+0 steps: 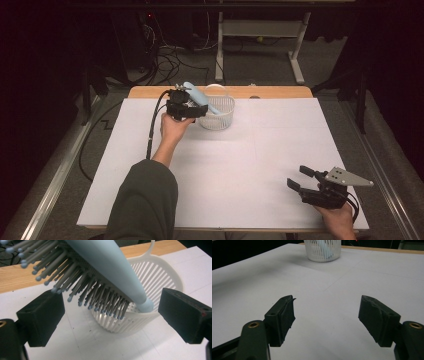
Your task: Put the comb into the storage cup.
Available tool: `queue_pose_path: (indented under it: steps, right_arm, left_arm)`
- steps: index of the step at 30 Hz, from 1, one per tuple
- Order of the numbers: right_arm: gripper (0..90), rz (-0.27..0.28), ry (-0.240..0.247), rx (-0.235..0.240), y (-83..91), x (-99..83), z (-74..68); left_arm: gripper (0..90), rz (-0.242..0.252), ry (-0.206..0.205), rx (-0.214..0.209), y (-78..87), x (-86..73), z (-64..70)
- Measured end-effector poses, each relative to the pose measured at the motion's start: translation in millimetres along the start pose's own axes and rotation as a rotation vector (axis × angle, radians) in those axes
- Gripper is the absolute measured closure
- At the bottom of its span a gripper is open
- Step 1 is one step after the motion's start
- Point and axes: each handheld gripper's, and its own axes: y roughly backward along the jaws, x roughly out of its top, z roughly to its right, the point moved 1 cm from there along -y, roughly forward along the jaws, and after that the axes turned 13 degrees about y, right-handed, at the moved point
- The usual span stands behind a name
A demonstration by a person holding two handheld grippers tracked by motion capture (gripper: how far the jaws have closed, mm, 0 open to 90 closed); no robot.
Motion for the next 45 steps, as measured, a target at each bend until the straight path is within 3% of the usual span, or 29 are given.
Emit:
queue_pose_path:
  steps: [12,42,45]
  right_arm:
    - [29.1,-0.002,0.0,0.0,-0.3,0.4,-0.9]
    - [28.9,0.005,-0.007,-0.002,0.9,0.1,0.0]
    - [28.9,0.006,-0.008,-0.003,1.0,0.1,0.0]
  left_arm:
    - [6.4,0.012,-0.042,0.001,12.3,-1.6,3.4]
    - [6.5,0.058,-0.065,-0.007,45.2,-13.0,-9.0]
    - [6.5,0.059,-0.082,-0.005,47.3,-15.3,-9.4]
